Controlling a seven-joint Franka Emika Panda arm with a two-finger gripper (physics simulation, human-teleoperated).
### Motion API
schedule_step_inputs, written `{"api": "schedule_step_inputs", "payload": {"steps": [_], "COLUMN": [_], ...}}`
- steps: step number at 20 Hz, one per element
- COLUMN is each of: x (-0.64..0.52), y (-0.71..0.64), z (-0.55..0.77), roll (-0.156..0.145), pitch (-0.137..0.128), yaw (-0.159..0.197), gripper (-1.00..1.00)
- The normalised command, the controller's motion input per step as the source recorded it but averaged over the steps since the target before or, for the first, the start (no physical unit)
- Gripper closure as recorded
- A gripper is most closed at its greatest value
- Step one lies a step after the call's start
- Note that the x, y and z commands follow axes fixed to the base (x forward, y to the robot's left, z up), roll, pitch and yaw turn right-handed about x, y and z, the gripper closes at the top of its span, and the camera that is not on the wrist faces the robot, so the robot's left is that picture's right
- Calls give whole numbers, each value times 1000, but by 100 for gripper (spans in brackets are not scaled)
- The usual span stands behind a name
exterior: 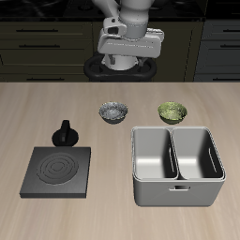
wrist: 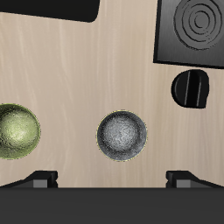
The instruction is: Place the green bowl on the flat stove
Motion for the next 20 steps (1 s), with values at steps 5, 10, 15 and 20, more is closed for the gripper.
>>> {"api": "schedule_step_inputs", "payload": {"steps": [5, 10, 15, 20], "x": [-24, -70, -31, -16], "y": [259, 445, 307, 484], "z": [-78, -15, 45, 29], "roll": [-12, -17, 19, 33], "pitch": [32, 15, -2, -5], "yaw": [32, -2, -16, 25], "gripper": [-100, -100, -100, -100]}}
